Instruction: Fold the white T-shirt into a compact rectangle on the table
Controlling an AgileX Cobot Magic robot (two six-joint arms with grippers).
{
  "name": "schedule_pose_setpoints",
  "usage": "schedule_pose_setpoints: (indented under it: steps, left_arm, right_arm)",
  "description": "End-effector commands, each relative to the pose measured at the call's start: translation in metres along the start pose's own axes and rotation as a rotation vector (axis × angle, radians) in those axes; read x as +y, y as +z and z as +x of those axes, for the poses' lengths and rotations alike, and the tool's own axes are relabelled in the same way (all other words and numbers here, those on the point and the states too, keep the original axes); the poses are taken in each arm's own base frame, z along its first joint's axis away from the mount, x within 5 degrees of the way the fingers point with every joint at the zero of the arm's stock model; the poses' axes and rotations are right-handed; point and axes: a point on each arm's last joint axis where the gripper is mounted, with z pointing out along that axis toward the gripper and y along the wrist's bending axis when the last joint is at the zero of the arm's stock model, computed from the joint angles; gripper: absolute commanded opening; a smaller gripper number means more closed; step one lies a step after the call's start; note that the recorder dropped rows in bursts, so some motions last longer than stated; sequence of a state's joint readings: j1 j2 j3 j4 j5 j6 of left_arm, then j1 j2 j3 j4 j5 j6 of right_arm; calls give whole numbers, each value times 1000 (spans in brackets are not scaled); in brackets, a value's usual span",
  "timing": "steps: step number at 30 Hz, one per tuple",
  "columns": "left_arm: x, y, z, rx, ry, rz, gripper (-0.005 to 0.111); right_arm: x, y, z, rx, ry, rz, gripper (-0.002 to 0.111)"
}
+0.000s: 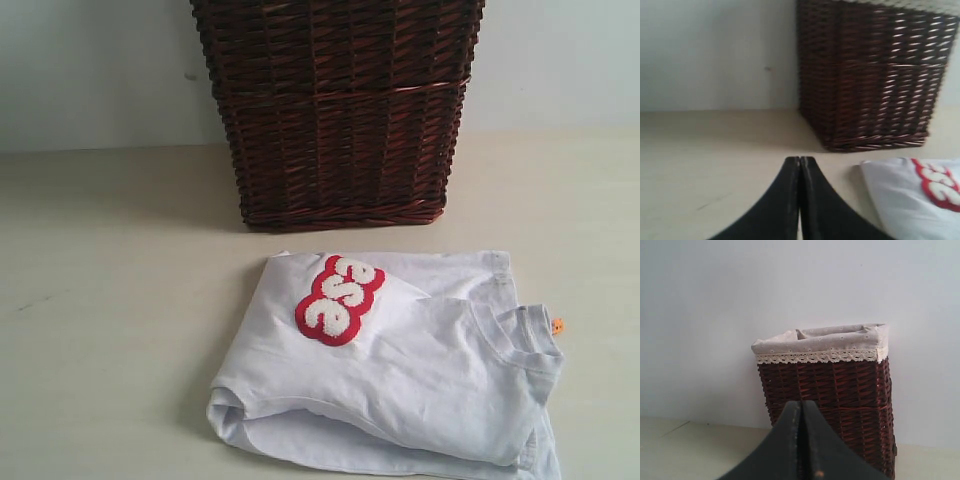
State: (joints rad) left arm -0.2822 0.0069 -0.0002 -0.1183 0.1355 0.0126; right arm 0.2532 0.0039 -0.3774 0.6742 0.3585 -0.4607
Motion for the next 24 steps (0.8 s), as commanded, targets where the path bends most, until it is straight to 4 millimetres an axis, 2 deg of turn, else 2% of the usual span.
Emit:
schedule_pose_setpoints:
  steps: [1,4,7,24]
  left_arm:
    - [12,-2,8,78,-17,-214,0]
    - [15,-4,18,190,15,-252,0]
    - [16,-4,18,192,57,-261,0]
    - [16,-4,18,194,57,-264,0]
  right_arm:
    - [0,0,0,-9,5,2,0]
    - [0,0,0,-9,5,2,0]
    - [0,0,0,-9,5,2,0]
    - [0,0,0,-9,5,2,0]
